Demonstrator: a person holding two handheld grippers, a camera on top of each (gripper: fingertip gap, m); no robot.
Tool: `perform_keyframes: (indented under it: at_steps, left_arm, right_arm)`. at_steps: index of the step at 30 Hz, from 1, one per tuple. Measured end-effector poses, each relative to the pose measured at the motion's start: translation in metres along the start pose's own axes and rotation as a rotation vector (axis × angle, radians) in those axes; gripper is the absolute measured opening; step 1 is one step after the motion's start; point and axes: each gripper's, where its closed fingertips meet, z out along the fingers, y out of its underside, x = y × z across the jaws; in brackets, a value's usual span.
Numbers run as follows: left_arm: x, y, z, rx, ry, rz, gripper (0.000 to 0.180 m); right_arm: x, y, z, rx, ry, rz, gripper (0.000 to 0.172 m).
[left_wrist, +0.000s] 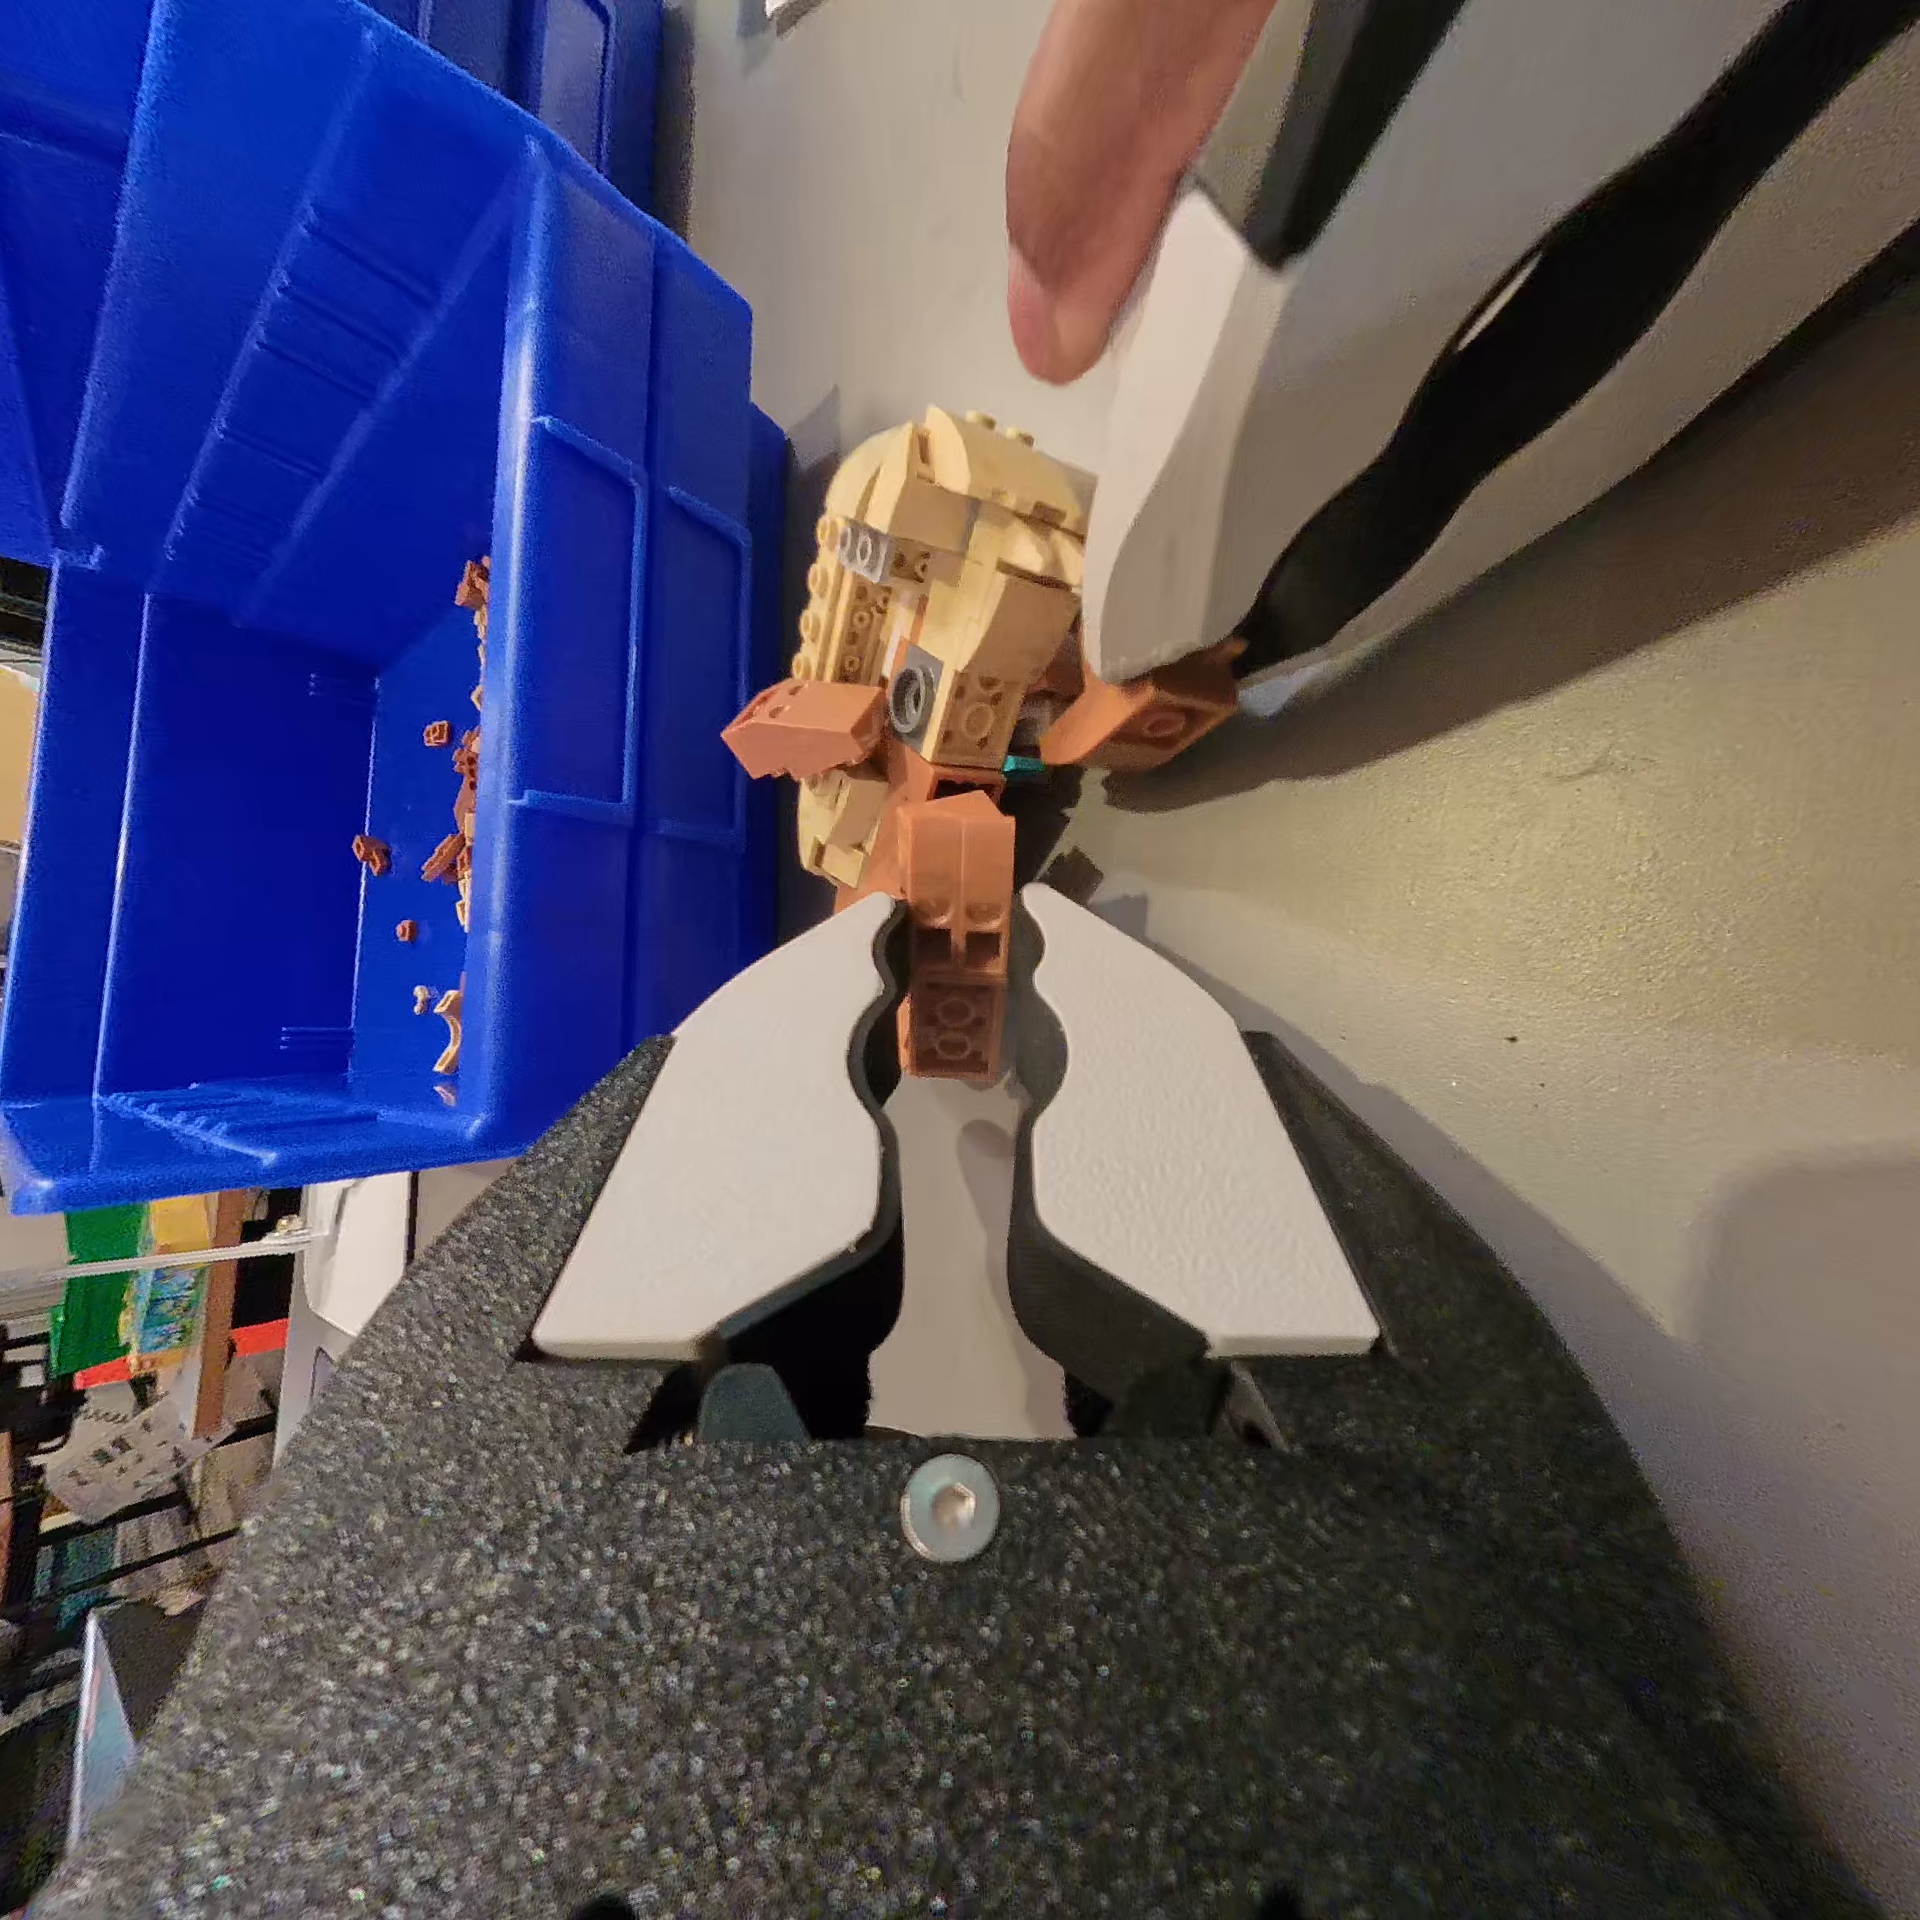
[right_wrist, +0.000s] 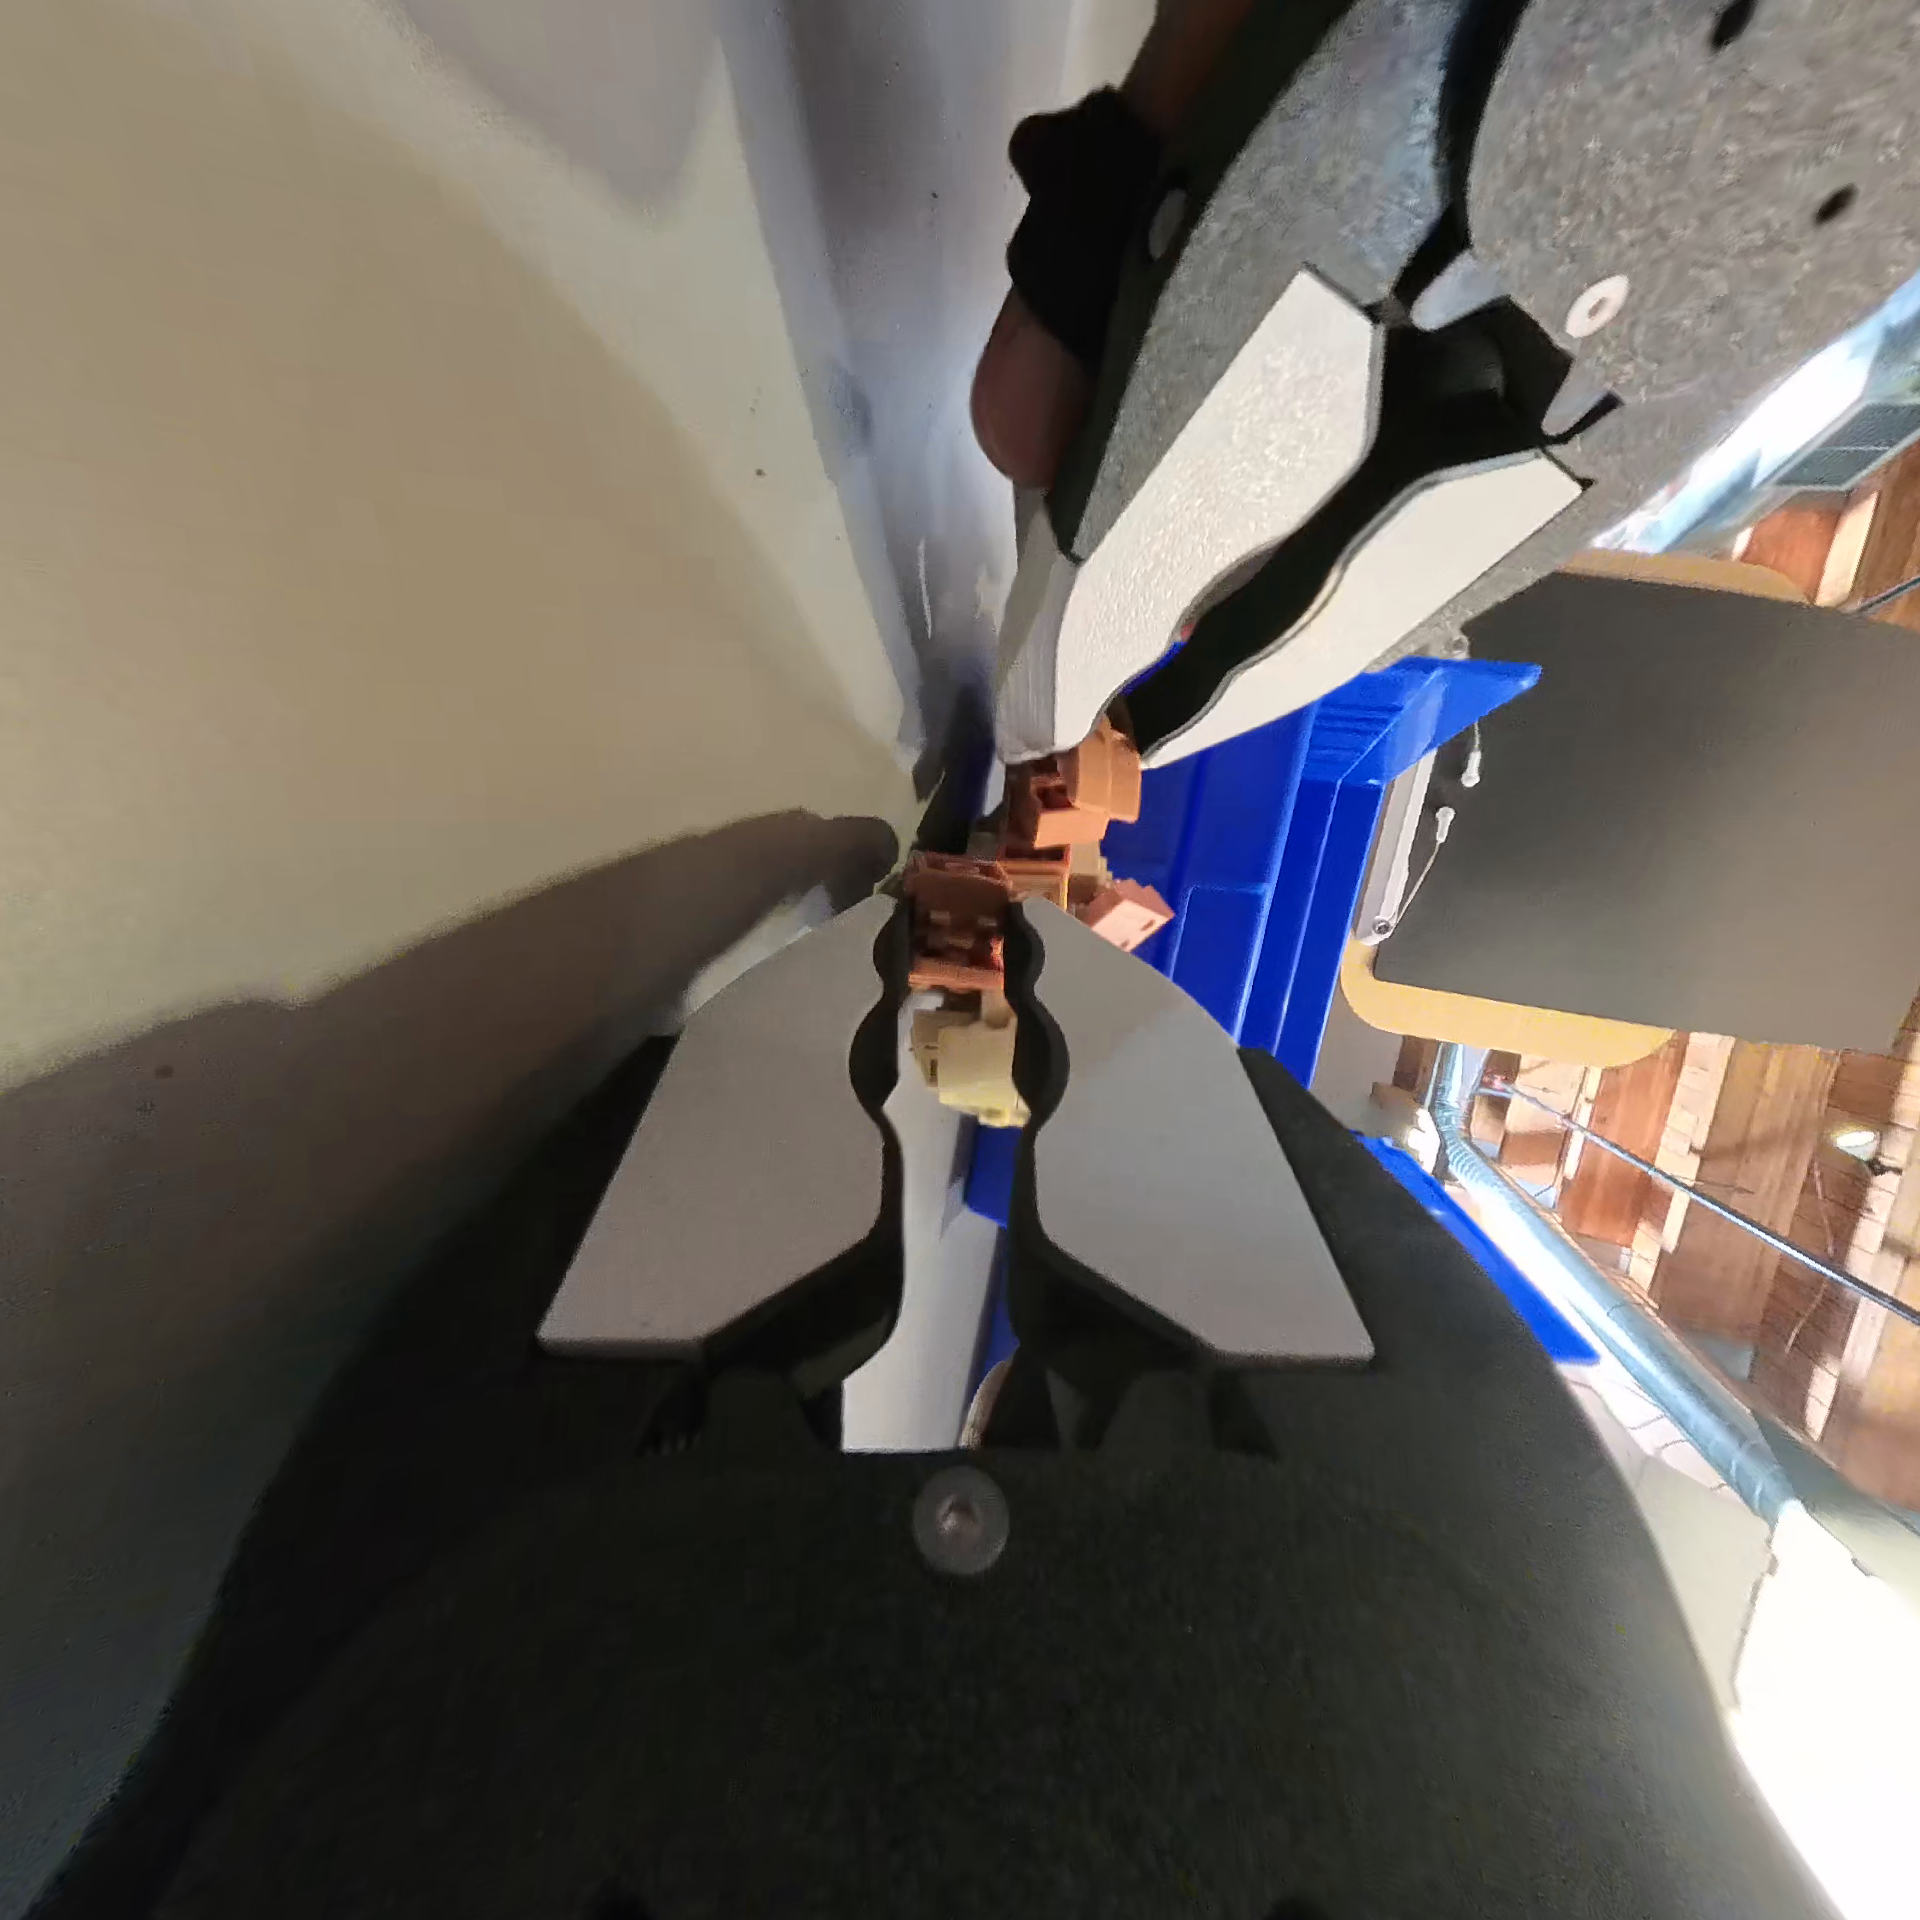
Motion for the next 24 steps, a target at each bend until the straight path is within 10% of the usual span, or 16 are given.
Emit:
perform_keyframes:
  at_steps: [24]
  left_arm:
    - [-0.009, -0.053, 0.048, 0.064, -0.236, 0.367, 0.018]
  right_arm:
    - [-0.013, 0.039, -0.066, -0.033, 0.071, 0.164, 0.017]
